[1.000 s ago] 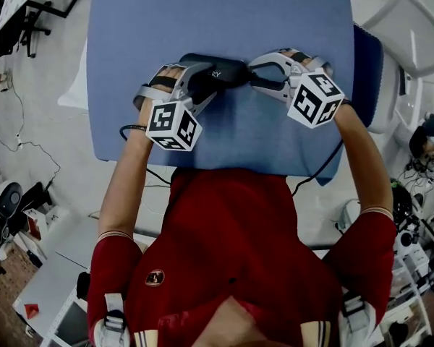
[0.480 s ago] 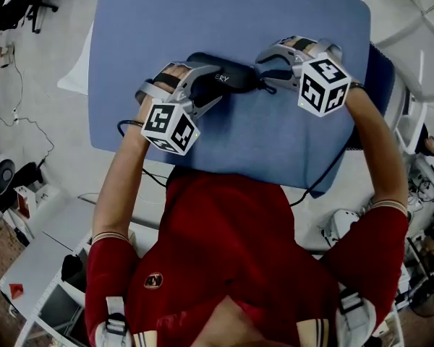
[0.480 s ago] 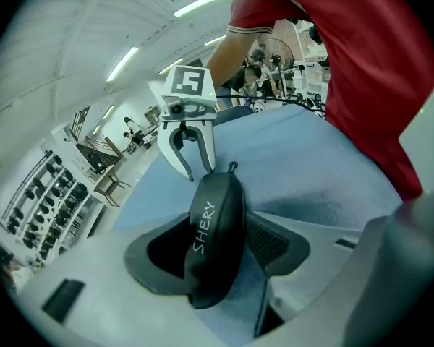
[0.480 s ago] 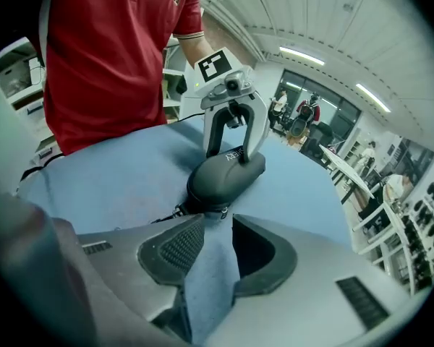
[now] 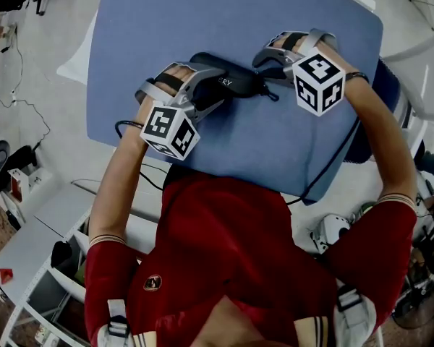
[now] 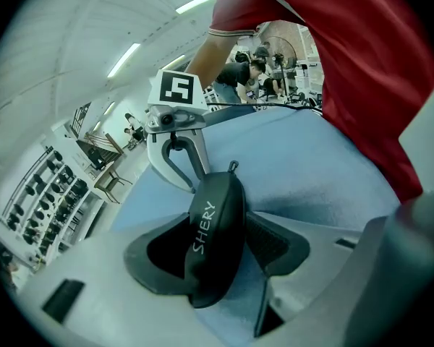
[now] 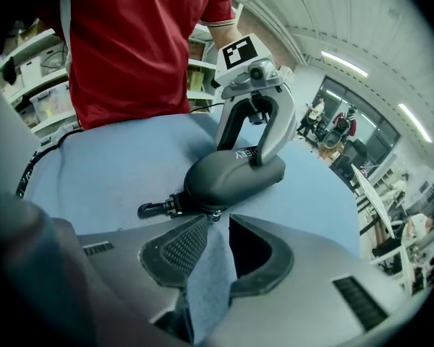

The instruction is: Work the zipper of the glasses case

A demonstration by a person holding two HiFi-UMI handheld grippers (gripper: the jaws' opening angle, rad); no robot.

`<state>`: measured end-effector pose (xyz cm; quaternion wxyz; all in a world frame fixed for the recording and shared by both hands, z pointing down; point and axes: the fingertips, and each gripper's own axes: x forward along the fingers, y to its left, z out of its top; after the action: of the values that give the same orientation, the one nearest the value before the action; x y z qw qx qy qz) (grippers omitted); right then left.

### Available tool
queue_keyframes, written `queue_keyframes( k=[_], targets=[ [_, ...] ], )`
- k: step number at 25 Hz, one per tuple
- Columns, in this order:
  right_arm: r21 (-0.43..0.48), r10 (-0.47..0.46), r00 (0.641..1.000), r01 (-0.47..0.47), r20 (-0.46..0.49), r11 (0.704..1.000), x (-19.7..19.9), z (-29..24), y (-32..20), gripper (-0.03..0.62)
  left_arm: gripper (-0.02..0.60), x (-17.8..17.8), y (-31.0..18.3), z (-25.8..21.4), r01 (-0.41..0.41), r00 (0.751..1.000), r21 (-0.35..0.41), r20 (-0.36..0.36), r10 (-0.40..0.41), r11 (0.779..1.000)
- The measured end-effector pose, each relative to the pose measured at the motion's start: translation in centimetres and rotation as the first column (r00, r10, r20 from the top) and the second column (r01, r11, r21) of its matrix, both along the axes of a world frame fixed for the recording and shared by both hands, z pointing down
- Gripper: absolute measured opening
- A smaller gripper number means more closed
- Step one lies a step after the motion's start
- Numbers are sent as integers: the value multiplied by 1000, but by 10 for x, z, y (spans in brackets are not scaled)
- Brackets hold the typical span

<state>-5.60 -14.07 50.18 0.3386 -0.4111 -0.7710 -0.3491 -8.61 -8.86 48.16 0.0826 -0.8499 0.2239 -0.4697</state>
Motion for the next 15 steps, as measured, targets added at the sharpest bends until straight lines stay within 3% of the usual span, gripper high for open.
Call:
queue_keyframes(
  k=[8,11,15],
  targets=[
    [44,-173,983,175,-53,984,0,8,6,69,230,2,0,0,13,1000,-5,5,-13,1000],
    [33,-184,980,186,-73,982,1,8,5,26,230,2,1,1,17,1000,-5,3,-17,1000],
    [17,-166,983,168,-73,986,1,4,3,26,230,1,0,-1,22,1000,-2,-2,-22,1000]
  ],
)
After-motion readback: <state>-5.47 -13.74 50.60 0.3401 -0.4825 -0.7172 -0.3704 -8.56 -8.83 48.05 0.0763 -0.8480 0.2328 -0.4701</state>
